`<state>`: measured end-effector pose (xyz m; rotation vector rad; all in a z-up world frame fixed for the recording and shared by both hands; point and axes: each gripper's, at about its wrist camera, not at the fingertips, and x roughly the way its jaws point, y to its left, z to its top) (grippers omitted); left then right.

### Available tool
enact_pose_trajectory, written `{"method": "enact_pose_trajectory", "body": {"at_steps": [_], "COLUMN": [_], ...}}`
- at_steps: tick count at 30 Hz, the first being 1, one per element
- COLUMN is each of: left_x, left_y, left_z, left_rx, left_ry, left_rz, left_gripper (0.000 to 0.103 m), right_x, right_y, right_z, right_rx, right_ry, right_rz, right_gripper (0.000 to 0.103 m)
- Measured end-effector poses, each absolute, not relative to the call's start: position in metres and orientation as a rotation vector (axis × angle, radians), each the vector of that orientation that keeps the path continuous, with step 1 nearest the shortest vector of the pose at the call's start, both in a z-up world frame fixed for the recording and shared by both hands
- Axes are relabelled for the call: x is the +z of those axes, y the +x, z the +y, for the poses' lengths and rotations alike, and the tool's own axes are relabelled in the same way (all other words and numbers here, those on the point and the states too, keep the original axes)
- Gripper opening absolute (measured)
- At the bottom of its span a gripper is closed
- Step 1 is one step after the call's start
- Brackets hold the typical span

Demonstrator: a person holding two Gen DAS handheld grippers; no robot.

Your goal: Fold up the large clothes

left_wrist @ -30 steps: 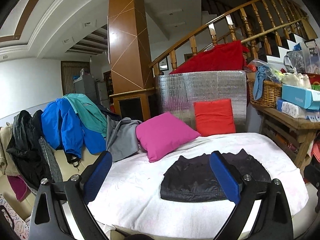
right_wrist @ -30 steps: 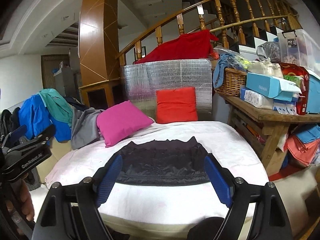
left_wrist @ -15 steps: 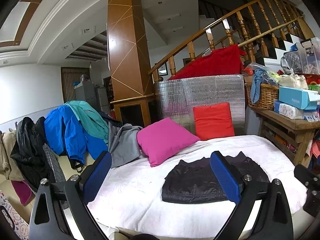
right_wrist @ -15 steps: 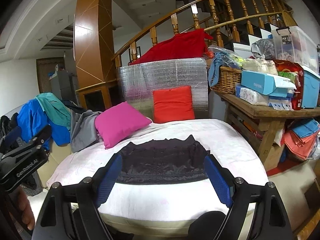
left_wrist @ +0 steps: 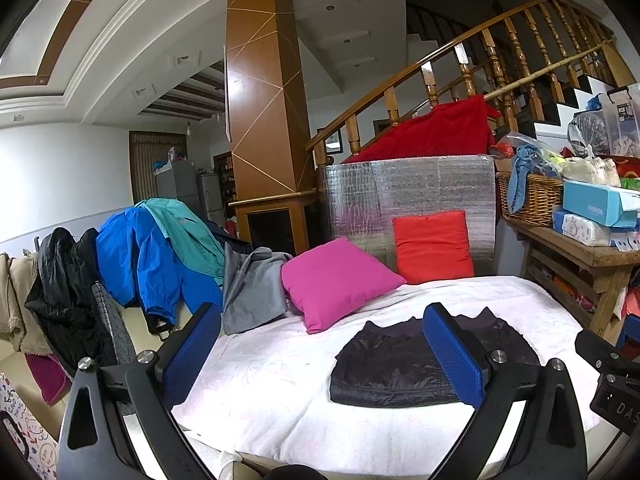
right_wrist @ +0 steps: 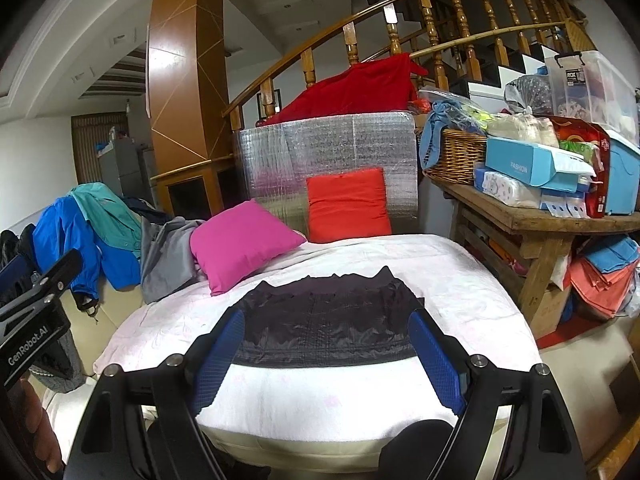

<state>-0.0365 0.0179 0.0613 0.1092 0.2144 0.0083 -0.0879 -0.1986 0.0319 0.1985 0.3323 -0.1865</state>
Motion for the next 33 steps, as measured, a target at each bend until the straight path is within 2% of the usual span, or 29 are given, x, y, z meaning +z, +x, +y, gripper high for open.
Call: {"method": "enact_pose_trajectory", "body": {"at_steps": [33], "left_x": [0.058], "left_y": [-0.039], "left_z": [0.028], "left_rx": [0.029], "left_ry": [0.092], "left_rz": [0.223], "left_gripper": [0.102], "right_x": [0.038], "right_y": [-0.085], "right_z": [-0.188], "right_rx": [-0.169], "right_ry": [0.184], "right_rz": [0.321], "right_gripper": [0.087]}}
